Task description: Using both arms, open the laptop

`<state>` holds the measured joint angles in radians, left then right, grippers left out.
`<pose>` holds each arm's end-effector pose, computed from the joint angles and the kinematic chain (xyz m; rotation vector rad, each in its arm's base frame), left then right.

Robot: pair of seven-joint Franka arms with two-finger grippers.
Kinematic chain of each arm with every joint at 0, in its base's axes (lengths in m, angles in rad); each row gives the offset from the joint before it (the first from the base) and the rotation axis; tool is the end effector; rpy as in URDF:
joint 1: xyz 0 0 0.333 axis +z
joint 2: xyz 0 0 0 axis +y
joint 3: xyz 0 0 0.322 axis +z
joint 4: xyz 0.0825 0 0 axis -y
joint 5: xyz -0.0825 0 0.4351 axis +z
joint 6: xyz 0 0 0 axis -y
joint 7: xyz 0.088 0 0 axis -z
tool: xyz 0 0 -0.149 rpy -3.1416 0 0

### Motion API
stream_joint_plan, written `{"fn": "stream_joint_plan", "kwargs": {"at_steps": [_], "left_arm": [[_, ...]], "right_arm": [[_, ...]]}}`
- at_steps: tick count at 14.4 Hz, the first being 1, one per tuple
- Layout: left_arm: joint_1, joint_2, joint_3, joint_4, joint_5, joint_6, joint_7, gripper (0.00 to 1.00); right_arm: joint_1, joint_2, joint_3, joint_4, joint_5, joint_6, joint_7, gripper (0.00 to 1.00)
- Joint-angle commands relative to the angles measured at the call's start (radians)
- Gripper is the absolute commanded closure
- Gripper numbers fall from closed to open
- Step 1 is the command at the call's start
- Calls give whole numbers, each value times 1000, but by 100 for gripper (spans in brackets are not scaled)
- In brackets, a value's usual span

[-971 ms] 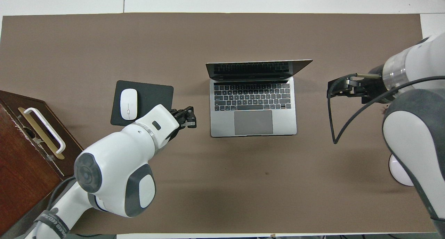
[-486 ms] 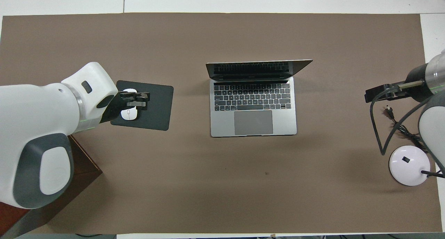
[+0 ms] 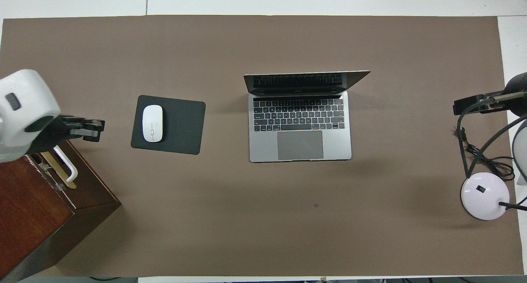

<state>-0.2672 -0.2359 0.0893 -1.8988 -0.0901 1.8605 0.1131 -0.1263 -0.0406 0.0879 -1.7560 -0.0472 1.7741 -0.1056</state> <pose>0.5515 -0.1061 0.5788 2.9835 -0.4116 0.2913 0.6078 -0.0287 0.5335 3.0841 0.1163 0.0846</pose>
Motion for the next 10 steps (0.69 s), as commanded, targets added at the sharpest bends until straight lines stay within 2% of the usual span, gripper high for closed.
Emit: {"fn": "stream_joint_plan", "kwargs": {"at_steps": [1,5,6,7,10], "left_arm": [[112,17,-10,82,21,-114,42,100],[200,36,-10,168,66,-174,88,100],[216,64,-10,211,64,-200,88,44],[230,76,-10,248,64,-222,86,0],[238,106,-10,294,58,-247,86,0]], "right_arm": [[-16,-18,10,-26,1,24,-13,0],[-15,-25,10,-49,30,27,20,0],[-16,-25,10,-49,61,25,38,0],[-16,-25,10,-48,63,25,40,0],[-15,-25,10,-48,63,24,40,0]]}}
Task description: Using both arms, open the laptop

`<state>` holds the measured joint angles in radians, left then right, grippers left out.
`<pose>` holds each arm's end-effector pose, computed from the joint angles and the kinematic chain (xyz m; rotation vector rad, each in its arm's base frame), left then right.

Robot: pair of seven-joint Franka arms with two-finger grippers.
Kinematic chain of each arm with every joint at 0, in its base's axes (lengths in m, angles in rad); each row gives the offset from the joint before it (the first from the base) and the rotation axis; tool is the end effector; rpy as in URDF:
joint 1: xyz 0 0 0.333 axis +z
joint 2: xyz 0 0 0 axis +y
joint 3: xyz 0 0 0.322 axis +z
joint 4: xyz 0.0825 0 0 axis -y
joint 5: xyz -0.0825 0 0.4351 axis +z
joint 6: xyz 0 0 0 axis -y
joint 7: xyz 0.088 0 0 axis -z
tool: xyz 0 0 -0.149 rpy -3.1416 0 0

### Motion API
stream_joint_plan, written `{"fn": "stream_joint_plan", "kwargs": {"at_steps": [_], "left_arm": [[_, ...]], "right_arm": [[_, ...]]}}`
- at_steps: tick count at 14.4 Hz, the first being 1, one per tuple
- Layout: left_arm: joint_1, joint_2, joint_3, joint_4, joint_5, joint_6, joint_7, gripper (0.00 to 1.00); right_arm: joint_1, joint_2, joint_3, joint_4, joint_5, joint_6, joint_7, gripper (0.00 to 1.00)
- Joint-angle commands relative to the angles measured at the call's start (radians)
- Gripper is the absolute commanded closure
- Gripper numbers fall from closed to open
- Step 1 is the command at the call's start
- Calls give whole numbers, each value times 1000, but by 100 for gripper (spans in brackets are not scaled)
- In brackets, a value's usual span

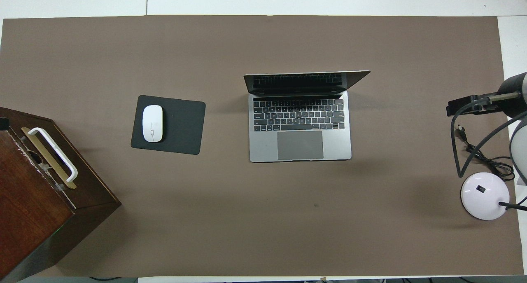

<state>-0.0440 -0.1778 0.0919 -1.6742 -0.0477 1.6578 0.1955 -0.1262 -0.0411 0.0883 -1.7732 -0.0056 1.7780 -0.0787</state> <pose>0.5625 0.0245 0.6460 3.0783 -0.2273 0.2587 0.6062 -0.0231 0.5248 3.1283 0.0654 0.0706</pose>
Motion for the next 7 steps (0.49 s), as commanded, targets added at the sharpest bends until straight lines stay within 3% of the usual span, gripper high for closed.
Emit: {"fn": "stream_joint_plan", "kwargs": {"at_steps": [1,3,6,7], "left_arm": [[16,49,-11,70,14,-41,2,0],[27,86,-11,102,12,-44,-4,0],[27,126,-9,129,2,-39,-11,0],[27,135,-9,128,2,-33,-11,0]], "right_arm": [[-15,-25,10,-29,21,18,13,0],[0,-20,7,-25,22,20,7,0],[153,-22,-169,-25,21,26,7,0],[155,-22,-174,-25,19,27,5,0]]}}
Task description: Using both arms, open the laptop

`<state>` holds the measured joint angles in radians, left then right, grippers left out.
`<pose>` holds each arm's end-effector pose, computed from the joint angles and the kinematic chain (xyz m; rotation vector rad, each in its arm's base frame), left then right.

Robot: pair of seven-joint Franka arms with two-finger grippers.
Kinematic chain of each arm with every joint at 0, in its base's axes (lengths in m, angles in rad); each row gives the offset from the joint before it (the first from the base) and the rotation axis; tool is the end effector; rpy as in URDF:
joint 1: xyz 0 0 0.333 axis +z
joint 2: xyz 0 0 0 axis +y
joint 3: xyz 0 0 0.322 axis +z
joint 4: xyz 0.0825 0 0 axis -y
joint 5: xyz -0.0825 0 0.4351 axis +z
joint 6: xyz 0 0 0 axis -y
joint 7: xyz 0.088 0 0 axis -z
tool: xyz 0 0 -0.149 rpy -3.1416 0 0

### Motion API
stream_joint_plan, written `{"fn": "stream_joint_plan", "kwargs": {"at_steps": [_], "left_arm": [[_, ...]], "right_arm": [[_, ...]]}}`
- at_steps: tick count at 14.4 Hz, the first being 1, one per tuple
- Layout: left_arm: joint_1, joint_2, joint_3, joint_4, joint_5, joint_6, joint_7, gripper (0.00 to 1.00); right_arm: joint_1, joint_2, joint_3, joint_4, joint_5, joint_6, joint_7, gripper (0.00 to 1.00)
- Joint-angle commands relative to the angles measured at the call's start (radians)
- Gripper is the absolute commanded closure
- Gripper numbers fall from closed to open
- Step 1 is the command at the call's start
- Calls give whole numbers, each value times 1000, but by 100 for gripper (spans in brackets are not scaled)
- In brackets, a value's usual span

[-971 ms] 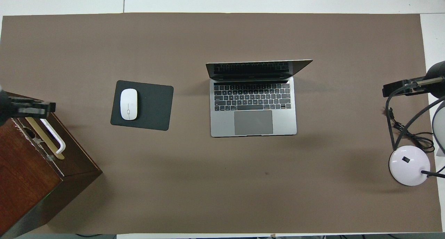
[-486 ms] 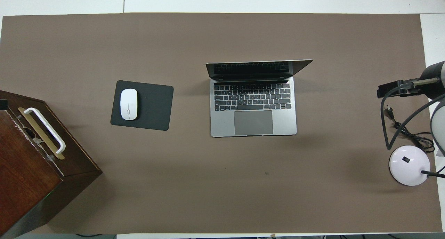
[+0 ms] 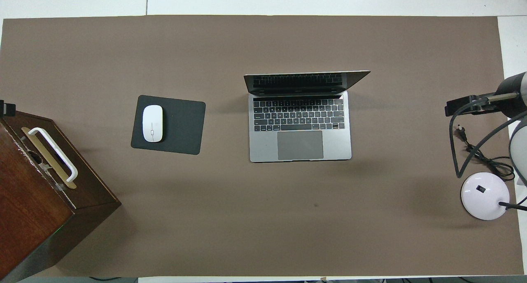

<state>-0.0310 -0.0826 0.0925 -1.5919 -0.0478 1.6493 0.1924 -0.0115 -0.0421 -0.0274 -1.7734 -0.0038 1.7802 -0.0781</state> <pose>0.5920 0.0318 0.6345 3.0895 -0.2015 0.2257 0.6063 -0.0243 0.5256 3.1346 0.0625 0.0763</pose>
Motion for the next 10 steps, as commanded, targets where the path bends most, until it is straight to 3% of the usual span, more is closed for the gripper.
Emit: {"fn": "stream_joint_plan", "kwargs": {"at_steps": [1,10], "left_arm": [[14,50,-10,46,2,-20,-8,0],[7,109,-10,17,3,23,-48,0]], "right_arm": [[38,-21,-58,-24,18,25,5,0],[4,-1,-59,-23,18,44,-20,0]]}}
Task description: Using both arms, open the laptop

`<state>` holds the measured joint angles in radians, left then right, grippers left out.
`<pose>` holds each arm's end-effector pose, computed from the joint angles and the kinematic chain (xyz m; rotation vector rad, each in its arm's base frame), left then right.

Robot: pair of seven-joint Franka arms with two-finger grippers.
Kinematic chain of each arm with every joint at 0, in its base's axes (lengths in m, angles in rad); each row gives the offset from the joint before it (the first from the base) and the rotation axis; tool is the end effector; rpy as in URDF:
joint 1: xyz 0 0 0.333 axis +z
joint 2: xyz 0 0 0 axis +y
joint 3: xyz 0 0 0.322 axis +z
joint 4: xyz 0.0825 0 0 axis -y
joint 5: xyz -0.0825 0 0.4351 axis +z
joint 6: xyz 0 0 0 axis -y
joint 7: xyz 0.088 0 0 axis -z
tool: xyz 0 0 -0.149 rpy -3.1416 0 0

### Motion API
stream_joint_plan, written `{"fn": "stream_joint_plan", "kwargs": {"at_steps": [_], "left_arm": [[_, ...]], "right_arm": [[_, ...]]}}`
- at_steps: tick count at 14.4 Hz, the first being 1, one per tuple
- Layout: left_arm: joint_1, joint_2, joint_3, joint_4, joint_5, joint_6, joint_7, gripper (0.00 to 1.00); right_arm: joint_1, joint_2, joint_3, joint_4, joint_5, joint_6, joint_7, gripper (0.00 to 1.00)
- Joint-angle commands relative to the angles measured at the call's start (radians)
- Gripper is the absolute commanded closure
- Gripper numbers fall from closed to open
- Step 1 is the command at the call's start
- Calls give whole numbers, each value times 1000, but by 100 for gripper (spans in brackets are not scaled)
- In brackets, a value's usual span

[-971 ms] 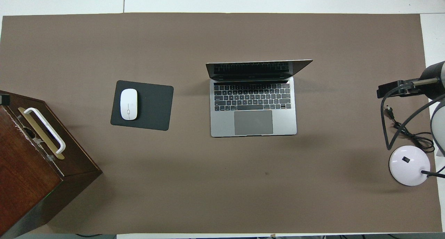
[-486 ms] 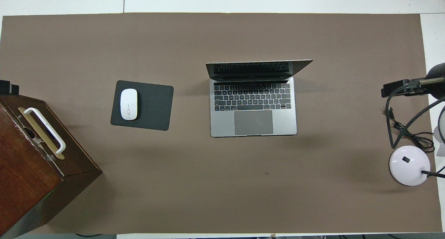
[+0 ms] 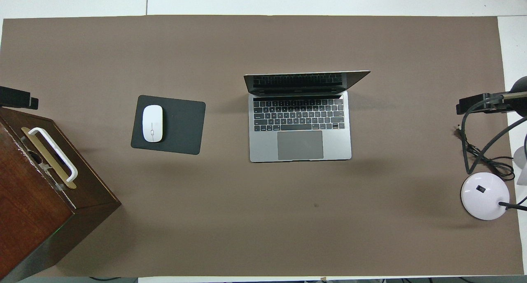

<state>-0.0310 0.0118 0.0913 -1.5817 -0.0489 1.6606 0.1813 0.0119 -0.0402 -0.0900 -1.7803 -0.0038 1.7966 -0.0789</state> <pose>0.6202 0.0303 0.5840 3.0948 -0.1833 0.1123 0.6066 -0.0486 0.5222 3.1358 0.0024 0.0881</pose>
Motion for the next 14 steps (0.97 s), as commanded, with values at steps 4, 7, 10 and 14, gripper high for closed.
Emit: {"fn": "stream_joint_plan", "kwargs": {"at_steps": [4,7,10,14], "left_arm": [[-1,13,-11,5,4,13,-139,0],[-6,11,-11,-1,6,13,-157,0],[-6,7,-13,-8,6,18,-149,0],[-6,-6,-18,-9,6,16,-148,0]], "right_arm": [[-15,-3,3,-14,22,21,-13,0],[-15,-4,3,-16,24,15,-12,0],[-15,-6,4,-14,22,-3,-12,0],[-17,-3,4,-1,24,-31,-12,0]]}}
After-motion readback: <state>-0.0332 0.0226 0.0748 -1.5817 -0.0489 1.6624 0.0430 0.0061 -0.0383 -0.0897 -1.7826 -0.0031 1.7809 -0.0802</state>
